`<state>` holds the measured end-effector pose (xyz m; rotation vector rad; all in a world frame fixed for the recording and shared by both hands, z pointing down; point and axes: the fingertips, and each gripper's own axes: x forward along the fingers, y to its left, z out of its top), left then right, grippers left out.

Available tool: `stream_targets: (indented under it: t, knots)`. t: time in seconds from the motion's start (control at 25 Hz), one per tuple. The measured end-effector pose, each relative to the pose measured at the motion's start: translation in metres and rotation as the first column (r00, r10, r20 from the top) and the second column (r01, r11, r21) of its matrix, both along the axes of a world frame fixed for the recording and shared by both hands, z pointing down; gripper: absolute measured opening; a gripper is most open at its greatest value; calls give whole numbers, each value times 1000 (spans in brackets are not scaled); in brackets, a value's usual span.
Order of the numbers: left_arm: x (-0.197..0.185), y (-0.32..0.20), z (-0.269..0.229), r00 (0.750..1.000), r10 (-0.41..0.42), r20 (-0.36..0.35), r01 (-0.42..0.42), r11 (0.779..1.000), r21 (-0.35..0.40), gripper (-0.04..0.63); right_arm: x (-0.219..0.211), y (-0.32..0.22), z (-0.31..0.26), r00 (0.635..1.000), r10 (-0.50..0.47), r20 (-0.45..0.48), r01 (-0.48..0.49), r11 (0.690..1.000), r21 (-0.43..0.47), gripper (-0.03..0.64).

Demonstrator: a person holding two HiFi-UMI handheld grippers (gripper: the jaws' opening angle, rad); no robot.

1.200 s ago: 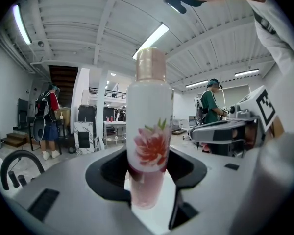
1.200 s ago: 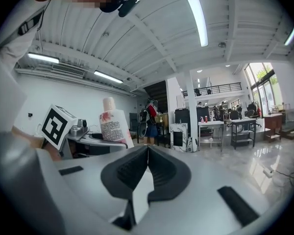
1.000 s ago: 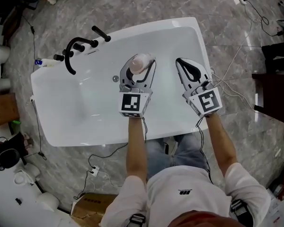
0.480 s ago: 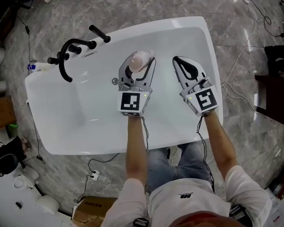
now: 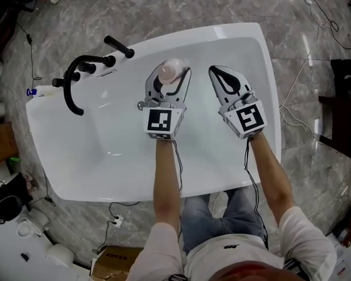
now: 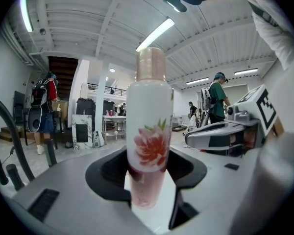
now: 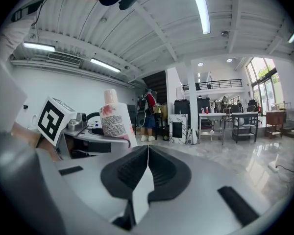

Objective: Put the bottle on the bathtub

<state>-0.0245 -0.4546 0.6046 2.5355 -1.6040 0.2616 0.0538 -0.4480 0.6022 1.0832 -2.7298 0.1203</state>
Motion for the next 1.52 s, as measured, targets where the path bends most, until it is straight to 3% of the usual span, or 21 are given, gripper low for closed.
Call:
stream_targets:
  t: [0.84,1.52]
  knots:
    - [-23,-83,82,997,13,72,-10,999,-41,224,-41,-87,67,999,-33,-21,33,999,-18,-5]
    - [-47,-131,119,996,-10,84,14,998,-53,225,-62,-129,112,998,-28,-59,26,999,-34,-5]
